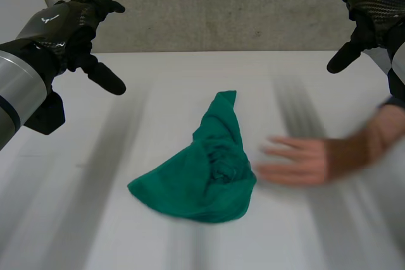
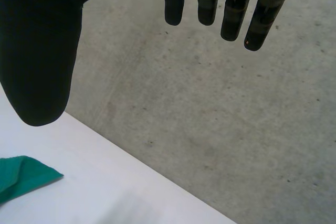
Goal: Fold the towel.
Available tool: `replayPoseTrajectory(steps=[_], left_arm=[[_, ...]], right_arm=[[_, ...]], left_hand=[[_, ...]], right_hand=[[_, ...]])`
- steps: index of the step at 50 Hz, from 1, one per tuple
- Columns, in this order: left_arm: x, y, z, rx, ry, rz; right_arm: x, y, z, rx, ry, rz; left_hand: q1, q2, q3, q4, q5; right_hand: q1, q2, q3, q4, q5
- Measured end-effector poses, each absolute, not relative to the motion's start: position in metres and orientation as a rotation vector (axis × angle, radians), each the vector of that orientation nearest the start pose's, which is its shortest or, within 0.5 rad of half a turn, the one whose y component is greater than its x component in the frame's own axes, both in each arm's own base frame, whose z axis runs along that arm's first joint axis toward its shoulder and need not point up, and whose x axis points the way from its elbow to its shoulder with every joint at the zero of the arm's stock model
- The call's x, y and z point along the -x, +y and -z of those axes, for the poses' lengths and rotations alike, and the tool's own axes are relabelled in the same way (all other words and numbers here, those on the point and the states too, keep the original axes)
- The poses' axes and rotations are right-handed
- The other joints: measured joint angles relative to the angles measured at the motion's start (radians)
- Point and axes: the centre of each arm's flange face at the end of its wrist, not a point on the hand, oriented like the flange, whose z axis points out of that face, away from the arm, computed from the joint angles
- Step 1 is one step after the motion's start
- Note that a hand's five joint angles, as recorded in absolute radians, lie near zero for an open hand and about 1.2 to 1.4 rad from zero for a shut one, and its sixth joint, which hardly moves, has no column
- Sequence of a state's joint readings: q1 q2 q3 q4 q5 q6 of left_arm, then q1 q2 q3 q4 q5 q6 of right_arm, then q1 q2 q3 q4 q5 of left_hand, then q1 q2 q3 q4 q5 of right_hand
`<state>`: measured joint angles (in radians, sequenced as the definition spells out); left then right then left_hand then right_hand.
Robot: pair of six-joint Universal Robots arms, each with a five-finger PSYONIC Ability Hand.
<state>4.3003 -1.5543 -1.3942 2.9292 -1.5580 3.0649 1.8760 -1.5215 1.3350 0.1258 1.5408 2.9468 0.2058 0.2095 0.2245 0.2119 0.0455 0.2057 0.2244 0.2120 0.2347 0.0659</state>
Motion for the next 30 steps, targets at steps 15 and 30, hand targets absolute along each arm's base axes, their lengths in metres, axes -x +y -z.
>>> replayPoseTrajectory(steps=[15, 30], left_arm=[[0.250, -0.224, -0.330, -0.481, 2.532, 2.367], [0.291, -0.223, -0.245, -0.671, 2.818, 2.000]], right_arm=[[-0.240, -0.256, -0.348, 0.744, 1.906, 2.076], [-0.254, -0.261, -0.295, 1.025, 2.044, 1.878]], left_hand=[[0.000, 0.000, 0.000, 0.000, 0.000], [0.000, 0.000, 0.000, 0.000, 0.000]], right_hand=[[0.000, 0.000, 0.000, 0.000, 0.000], [0.000, 0.000, 0.000, 0.000, 0.000]])
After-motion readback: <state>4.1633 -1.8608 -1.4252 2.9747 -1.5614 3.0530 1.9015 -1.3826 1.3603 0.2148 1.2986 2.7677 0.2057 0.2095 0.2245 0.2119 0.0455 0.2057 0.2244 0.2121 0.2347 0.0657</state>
